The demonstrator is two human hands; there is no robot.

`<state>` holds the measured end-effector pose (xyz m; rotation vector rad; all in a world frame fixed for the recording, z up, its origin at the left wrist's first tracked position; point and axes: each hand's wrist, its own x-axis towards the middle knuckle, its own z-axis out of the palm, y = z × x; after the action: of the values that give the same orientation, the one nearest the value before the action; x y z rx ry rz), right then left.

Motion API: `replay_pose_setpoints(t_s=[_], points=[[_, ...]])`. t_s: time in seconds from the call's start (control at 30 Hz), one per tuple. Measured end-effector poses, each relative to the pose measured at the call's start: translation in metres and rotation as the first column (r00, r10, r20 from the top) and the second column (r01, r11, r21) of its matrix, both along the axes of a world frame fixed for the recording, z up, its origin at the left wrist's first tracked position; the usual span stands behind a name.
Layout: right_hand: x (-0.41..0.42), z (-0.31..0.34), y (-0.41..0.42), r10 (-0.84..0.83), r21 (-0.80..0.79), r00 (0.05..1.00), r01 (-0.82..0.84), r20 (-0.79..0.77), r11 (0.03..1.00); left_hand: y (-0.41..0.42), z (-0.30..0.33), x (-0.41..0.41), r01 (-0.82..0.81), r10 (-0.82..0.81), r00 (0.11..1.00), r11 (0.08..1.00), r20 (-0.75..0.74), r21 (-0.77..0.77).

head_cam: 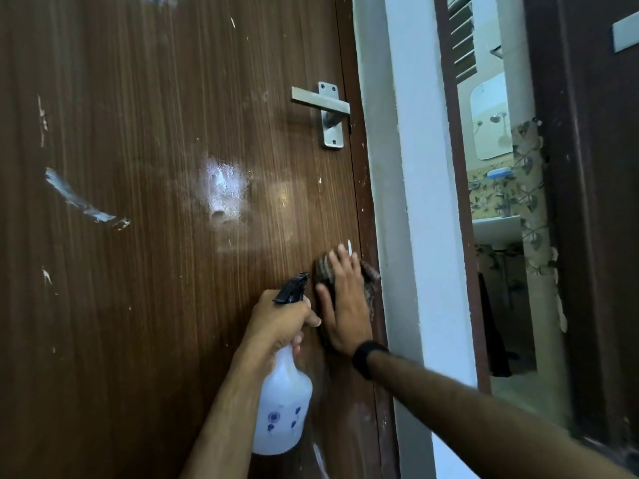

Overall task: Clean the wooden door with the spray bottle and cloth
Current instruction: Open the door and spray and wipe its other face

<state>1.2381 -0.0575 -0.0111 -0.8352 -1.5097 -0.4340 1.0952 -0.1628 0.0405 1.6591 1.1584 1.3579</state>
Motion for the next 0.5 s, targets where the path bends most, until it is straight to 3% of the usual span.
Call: replay_pose_setpoints(t_s=[0.1, 0.23, 0.5], points=[[0.004, 0.077, 0.002, 0.002, -0.034, 0.993, -0.006, -0.115, 0.999, 0.002, 0.001, 0.003, 0.005, -0.005, 1.0, 1.0, 0.012, 0.007], [0.018, 0.126, 0.007, -0.019, -0.054, 0.996, 0.015, -0.083, 0.998, 0.003, -0.002, 0.005, 0.002, -0.002, 1.0, 1.0, -0.004, 0.002], [0.026, 0.006, 0.002, 0.014, -0.085, 0.998, -0.019, -0.066, 0.996, -0.006, -0.029, 0.007, 0.004, -0.013, 0.993, 0.997, -0.121, -0.078]])
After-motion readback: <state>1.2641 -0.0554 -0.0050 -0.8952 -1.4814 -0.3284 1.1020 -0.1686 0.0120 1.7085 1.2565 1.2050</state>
